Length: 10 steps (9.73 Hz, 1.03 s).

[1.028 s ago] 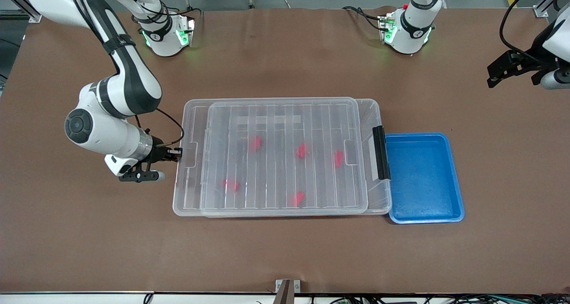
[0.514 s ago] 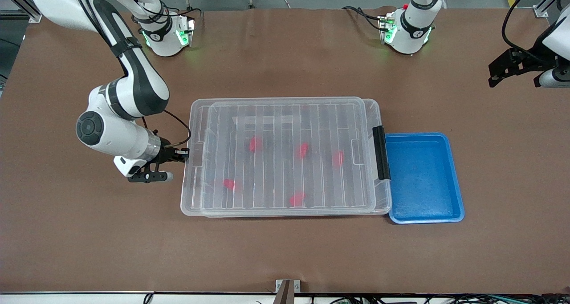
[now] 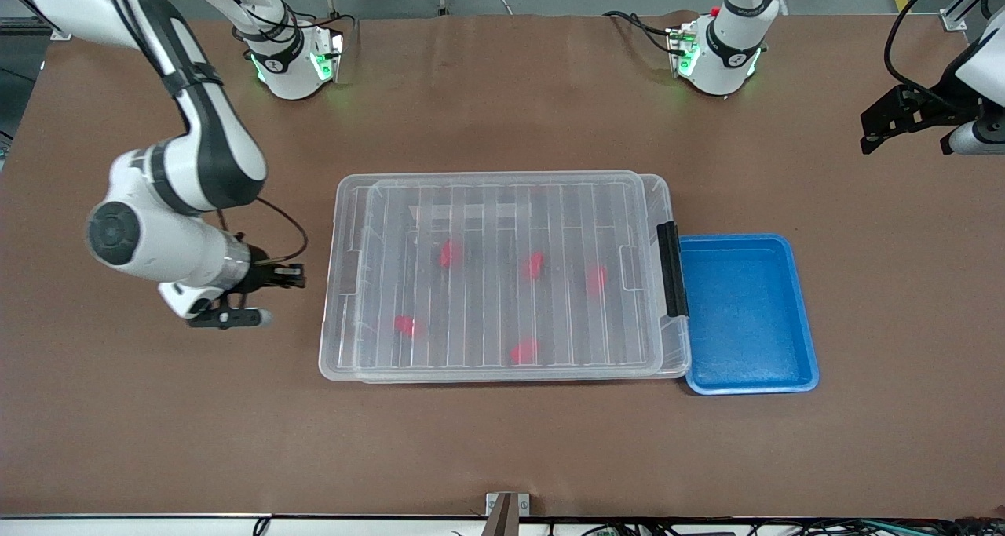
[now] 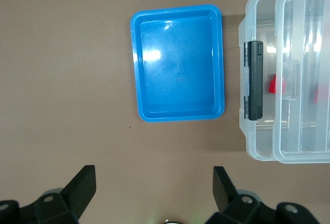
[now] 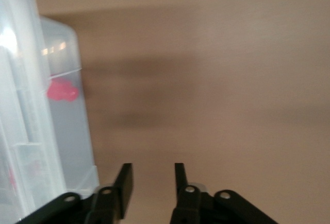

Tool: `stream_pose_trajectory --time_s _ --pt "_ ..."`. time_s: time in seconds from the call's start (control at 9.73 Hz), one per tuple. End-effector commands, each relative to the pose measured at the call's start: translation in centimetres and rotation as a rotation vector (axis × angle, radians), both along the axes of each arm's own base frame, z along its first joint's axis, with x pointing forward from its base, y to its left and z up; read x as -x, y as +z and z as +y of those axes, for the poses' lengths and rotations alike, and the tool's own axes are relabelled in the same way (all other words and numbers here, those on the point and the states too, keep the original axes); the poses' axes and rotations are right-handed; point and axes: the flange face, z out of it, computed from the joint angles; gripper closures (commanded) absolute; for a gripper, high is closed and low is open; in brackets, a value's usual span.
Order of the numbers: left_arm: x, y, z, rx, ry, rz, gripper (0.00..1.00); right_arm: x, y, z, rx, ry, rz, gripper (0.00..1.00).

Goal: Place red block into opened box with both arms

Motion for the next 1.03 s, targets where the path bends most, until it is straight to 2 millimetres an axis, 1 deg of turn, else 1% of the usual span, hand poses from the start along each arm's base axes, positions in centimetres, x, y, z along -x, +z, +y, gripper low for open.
stream_pose_trajectory --time_s 0.0,0.1,0.21,0.31,0.41,0.51,0.62,0.72,0.82,0.93 --pt "-0.6 -1.3 -0.1 0.016 -0.017 0.033 0.00 1.6 8.3 -3.8 0.119 -0.036 -0.095 0.00" --pt "-0.5 -1.3 -0.3 0.015 -0.020 0.035 0.00 2.2 11.5 -6.4 0.145 -0.083 -0.146 0.00" --pt "-0.4 -1.3 -0.3 0.015 -0.021 0.042 0.00 3.3 14.2 -8.3 0.156 -0.118 -0.167 0.00" --pt "-0.3 -1.3 -0.3 0.014 -0.023 0.047 0.00 5.1 17.0 -9.7 0.156 -0.146 -0.153 0.00" --pt "-0.3 -1.3 -0.4 0.014 -0.024 0.047 0.00 7.3 19.7 -11.2 0.161 -0.174 -0.130 0.00" --pt "-0.3 -1.4 -0.5 0.014 -0.026 0.052 0.00 9.3 22.8 -12.6 0.161 -0.188 -0.100 0.00" --pt "-0.3 -1.4 -0.4 0.014 -0.024 0.053 0.00 10.9 25.5 -12.7 0.125 -0.181 -0.056 0.00" --pt "-0.2 -1.3 -0.4 0.013 -0.024 0.055 0.00 11.7 27.0 -13.7 0.095 -0.198 -0.043 0.00" --pt "-0.1 -1.4 -0.4 0.013 -0.024 0.059 0.00 11.9 28.4 -14.3 0.091 -0.134 -0.071 0.00" --pt "-0.1 -1.3 -0.4 0.013 -0.024 0.058 0.00 11.6 29.3 -15.2 0.091 -0.095 -0.092 0.00"
